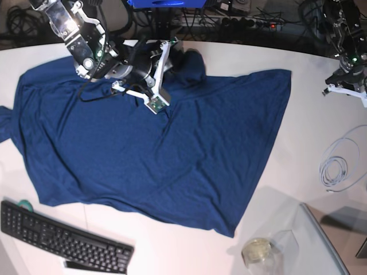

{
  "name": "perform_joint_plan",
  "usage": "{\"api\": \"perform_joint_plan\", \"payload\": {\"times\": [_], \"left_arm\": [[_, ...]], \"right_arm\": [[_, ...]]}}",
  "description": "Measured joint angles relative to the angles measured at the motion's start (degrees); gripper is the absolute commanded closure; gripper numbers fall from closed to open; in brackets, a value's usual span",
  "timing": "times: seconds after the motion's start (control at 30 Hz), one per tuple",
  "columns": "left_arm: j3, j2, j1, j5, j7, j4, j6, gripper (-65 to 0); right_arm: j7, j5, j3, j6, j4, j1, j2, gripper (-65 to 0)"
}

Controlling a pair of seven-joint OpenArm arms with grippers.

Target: Layout the t-shirt on the table in an organized manner, then fold the t-shirt properly

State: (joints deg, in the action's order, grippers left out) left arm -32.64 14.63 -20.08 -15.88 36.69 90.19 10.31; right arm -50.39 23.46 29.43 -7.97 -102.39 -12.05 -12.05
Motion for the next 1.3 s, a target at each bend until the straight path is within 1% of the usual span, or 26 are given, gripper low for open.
{"api": "perform_joint_plan", "payload": {"times": [0.03,0.07,0.13,0.2,0.27,0.33,0.4,0.47,0.5,0.6,0.63,0.67,0.77,0.83,0.87,0.93,1.03,1.07,1.17,1.3], "left_arm": [[0.9,0.0,-0.1,0.0,0.0,0.0,0.0,0.0],[2.1,0.0,0.2,0.0,0.2,0.0,0.2,0.0],[3.8,-0.3,1.5,0.0,0.3,-0.4,0.1,0.0],[5.9,-0.3,2.4,-0.2,-0.1,-0.3,-0.1,0.0],[8.4,-0.2,2.9,0.0,0.0,-0.1,0.2,0.0],[11.4,-0.3,4.0,0.0,0.3,-0.5,0.2,0.0],[14.8,-0.2,6.0,0.3,0.3,-0.6,0.2,0.0],[19.1,-0.1,8.6,0.0,-0.2,-0.6,0.0,0.0],[21.4,-0.1,9.9,0.2,-0.3,-1.0,0.1,0.0],[28.5,-0.3,15.0,-0.3,-0.4,-6.2,0.1,0.0],[31.3,-0.4,16.7,-0.1,-0.3,-8.3,0.2,0.0],[33.7,-0.7,18.4,0.2,-0.3,-10.5,0.1,0.0],[38.6,-2.7,21.9,0.2,-0.4,-16.6,0.0,0.0],[39.8,-4.0,22.9,-0.2,-0.6,-19.7,-0.1,0.0],[40.0,-4.2,23.0,0.1,-1.7,-20.5,-0.2,0.0],[39.8,-3.9,23.5,-0.1,-2.1,-21.6,-0.3,0.0],[39.7,-3.5,23.6,0.1,-6.4,-23.3,-0.1,0.0],[39.7,-3.5,23.5,0.3,-7.8,-24.2,-0.1,0.0],[39.8,-3.7,24.4,0.7,-10.3,-27.1,-0.1,0.0],[39.7,-3.1,24.4,0.6,-13.8,-28.7,-0.3,0.0]], "right_arm": [[-0.4,0.0,-0.8,0.0,-0.5,0.0,-0.1,-33.6],[-0.4,0.1,-2.6,0.0,-1.3,-0.1,-0.4,-34.2],[0.2,0.5,-9.1,0.0,-3.4,-1.5,-0.7,-32.0],[0.6,0.2,-18.7,0.0,-3.8,-3.3,-0.7,-28.4],[0.3,-0.5,-29.0,0.0,-3.4,-5.6,0.4,-25.1],[1.0,-0.7,-38.7,0.2,-1.6,-7.1,2.6,-23.4],[3.4,0.0,-45.5,0.1,0.8,-7.6,4.3,-23.0],[5.2,-0.7,-51.0,-0.1,3.6,-7.6,5.0,-22.2],[5.6,-0.7,-52.7,0.1,4.7,-7.5,5.2,-20.1],[5.6,-0.5,-53.6,0.3,7.6,-7.5,4.9,-5.6],[5.8,-0.3,-53.5,0.1,8.5,-7.5,5.2,-2.7],[5.7,0.0,-53.6,0.0,9.4,-7.3,5.5,-1.5],[5.8,-0.1,-53.5,0.0,11.9,-7.5,5.6,-1.5],[6.1,-0.5,-53.6,0.0,14.6,-7.5,5.2,-1.5],[6.0,-0.6,-53.7,0.0,16.1,-7.5,5.0,-1.5],[6.1,0.0,-54.9,-0.1,17.9,-7.7,4.9,-1.5],[6.1,-0.5,-58.6,0.0,18.7,-7.5,4.2,-1.5],[5.9,-0.5,-59.2,0.0,18.9,-7.6,3.5,-1.5],[5.8,-0.5,-59.8,0.0,18.9,-8.4,1.2,-1.5],[5.8,-0.3,-59.8,0.0,19.3,-8.8,0.1,-1.5]]}}
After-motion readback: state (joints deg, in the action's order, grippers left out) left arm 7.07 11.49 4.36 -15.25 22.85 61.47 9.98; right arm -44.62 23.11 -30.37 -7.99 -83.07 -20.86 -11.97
